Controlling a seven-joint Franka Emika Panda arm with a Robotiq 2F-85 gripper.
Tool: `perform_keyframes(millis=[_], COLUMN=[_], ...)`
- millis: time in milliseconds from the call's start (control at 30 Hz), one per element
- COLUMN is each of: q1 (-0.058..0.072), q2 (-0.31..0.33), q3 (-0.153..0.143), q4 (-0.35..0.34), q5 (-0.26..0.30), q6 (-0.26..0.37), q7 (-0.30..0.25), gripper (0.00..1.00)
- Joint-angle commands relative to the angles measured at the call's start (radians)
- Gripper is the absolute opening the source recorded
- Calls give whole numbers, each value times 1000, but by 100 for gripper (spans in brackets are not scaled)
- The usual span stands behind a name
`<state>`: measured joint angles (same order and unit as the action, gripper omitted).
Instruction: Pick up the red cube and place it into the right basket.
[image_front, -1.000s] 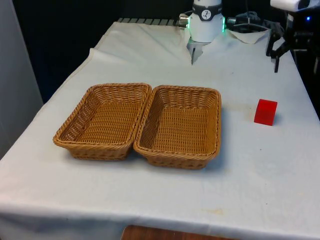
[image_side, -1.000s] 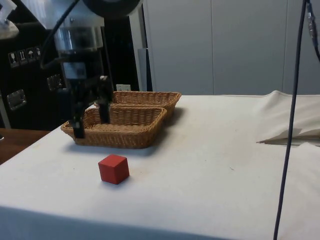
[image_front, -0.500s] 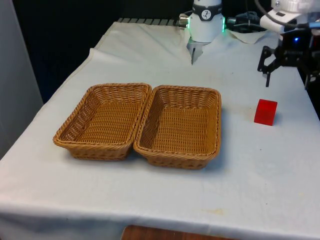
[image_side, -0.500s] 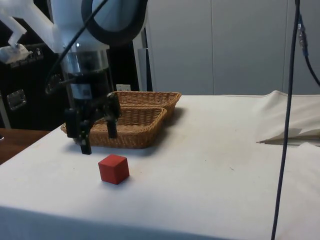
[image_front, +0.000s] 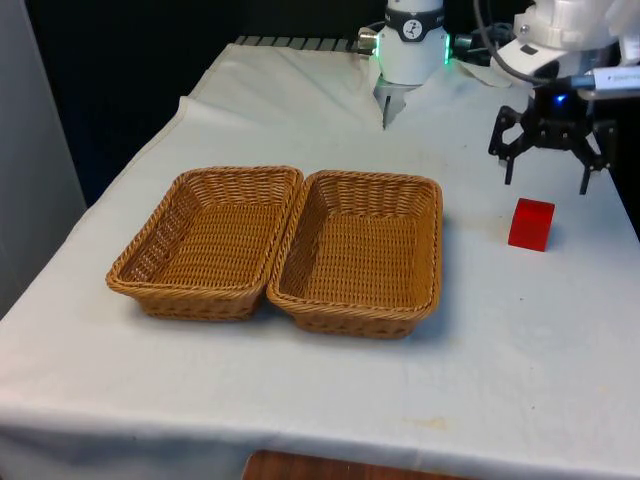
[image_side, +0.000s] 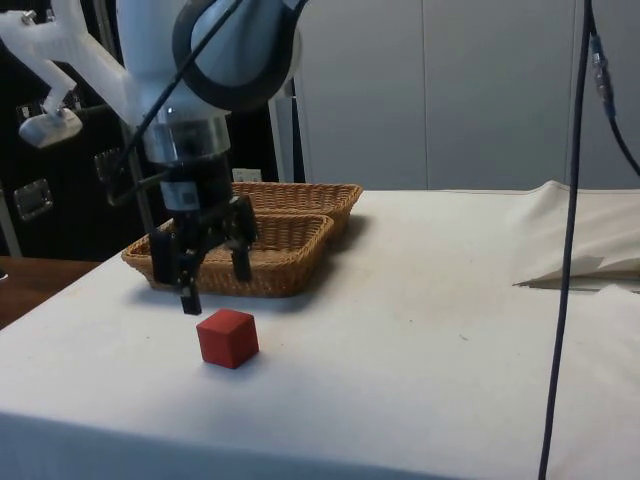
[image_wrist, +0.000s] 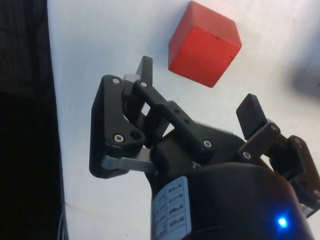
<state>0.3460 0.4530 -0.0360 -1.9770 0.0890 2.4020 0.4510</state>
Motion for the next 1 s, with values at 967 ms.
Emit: perform_keyframes(millis=[967], q1=[-11], q2=[79], q3=[15], q4=[-56], q5=[56], q6=[209], q7=[-4], gripper=[100])
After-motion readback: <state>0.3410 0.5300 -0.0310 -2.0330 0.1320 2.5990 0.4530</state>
